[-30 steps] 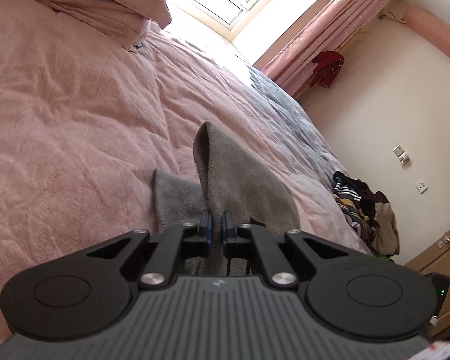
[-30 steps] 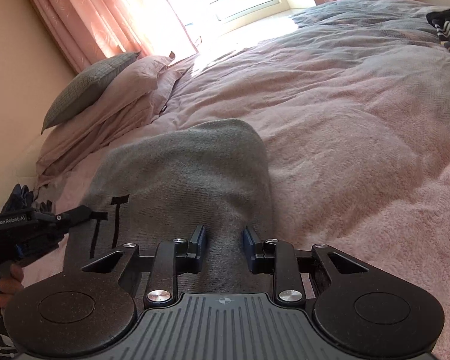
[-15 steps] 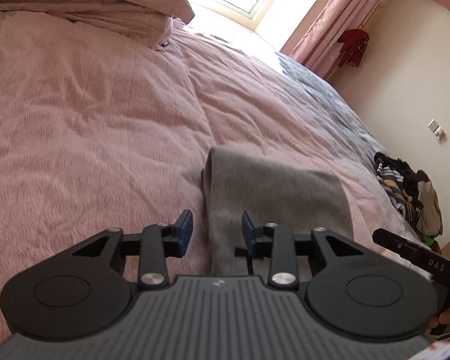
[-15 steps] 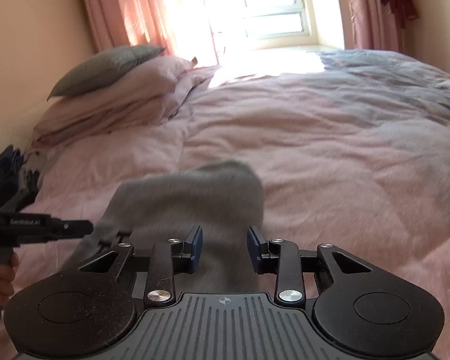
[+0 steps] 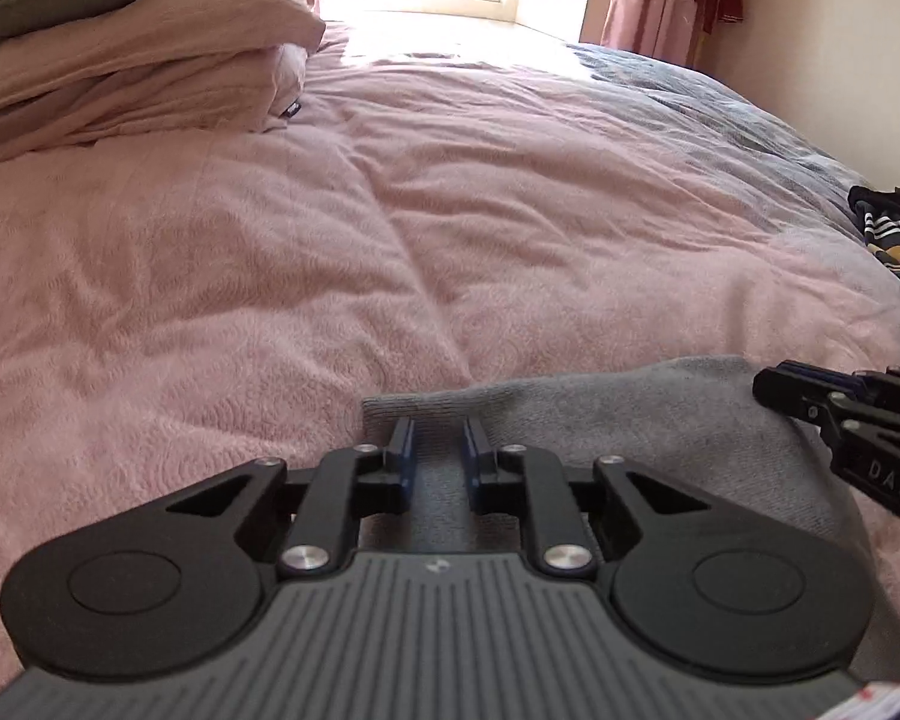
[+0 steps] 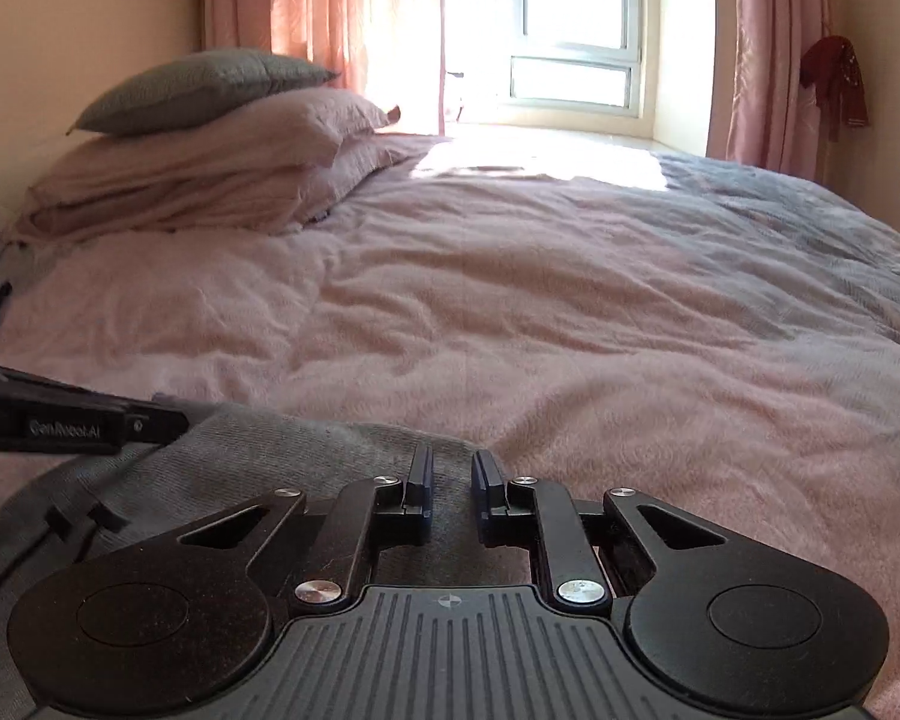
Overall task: Fold clothes
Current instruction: 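Lay the folded skirt flat and release both grippers, then withdraw both open grippers from the folded grey skirt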
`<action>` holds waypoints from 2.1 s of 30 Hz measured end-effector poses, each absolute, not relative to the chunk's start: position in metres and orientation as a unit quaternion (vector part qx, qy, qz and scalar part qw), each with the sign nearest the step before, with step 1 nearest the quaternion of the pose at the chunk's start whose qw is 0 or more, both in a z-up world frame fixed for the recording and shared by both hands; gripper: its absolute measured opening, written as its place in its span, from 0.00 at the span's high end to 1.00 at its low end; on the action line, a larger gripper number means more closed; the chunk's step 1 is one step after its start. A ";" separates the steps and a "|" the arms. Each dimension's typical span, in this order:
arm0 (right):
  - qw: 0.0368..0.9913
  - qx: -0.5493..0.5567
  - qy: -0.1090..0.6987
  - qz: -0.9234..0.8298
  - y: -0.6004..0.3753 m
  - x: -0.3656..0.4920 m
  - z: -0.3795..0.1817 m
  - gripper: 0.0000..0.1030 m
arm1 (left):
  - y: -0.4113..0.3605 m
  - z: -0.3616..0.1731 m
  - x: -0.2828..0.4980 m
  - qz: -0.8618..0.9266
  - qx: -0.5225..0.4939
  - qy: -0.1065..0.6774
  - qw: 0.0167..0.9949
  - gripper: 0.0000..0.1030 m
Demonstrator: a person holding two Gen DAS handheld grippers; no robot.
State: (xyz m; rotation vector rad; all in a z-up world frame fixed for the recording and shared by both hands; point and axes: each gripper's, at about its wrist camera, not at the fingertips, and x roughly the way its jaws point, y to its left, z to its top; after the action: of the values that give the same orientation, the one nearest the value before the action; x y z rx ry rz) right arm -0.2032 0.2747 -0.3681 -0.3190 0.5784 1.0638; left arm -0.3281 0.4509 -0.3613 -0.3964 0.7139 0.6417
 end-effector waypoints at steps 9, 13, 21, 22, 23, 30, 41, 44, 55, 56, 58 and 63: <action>0.791 -0.162 0.299 0.508 0.284 -0.188 -0.378 0.89 | 0.460 -0.358 -0.344 0.323 -0.234 0.328 0.856 0.85; 0.796 -0.086 0.333 0.498 0.239 -0.185 -0.347 0.88 | 0.450 -0.333 -0.386 0.325 -0.262 0.297 0.859 0.85; 0.799 -0.087 0.309 0.509 0.145 -0.275 -0.330 0.88 | 0.370 -0.306 -0.448 0.294 -0.229 0.300 0.878 0.85; 0.796 -0.096 0.307 0.513 0.141 -0.285 -0.334 0.88 | 0.363 -0.311 -0.450 0.292 -0.225 0.309 0.877 0.85; 0.793 -0.106 0.305 0.517 0.137 -0.295 -0.340 0.88 | 0.357 -0.319 -0.452 0.294 -0.223 0.321 0.872 0.85; 0.791 -0.156 0.294 0.514 0.138 -0.319 -0.361 0.87 | 0.338 -0.333 -0.468 0.334 -0.227 0.316 0.859 0.79; 0.778 -0.143 0.340 0.508 0.101 -0.337 -0.342 0.54 | 0.289 -0.295 -0.490 0.366 -0.213 0.332 0.843 0.76; 0.777 -0.123 0.340 0.515 0.090 -0.346 -0.326 0.44 | 0.271 -0.283 -0.493 0.370 -0.201 0.336 0.843 0.66; 0.791 -0.098 0.326 0.509 0.051 -0.373 -0.297 0.39 | 0.216 -0.252 -0.504 0.350 -0.165 0.337 0.859 0.52; 0.792 -0.097 0.325 0.507 0.048 -0.374 -0.296 0.39 | 0.211 -0.249 -0.505 0.347 -0.161 0.335 0.861 0.51; 0.795 -0.096 0.323 0.503 0.042 -0.378 -0.293 0.39 | 0.204 -0.246 -0.506 0.342 -0.157 0.332 0.865 0.50; 0.803 -0.093 0.318 0.495 0.030 -0.382 -0.289 0.39 | 0.195 -0.242 -0.509 0.329 -0.152 0.324 0.874 0.50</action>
State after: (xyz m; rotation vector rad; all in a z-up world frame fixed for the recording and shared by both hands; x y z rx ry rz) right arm -0.3821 0.0299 -0.2894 -0.1987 0.6808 1.0601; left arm -0.5093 0.1955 -0.2423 -0.3171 0.6775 0.6872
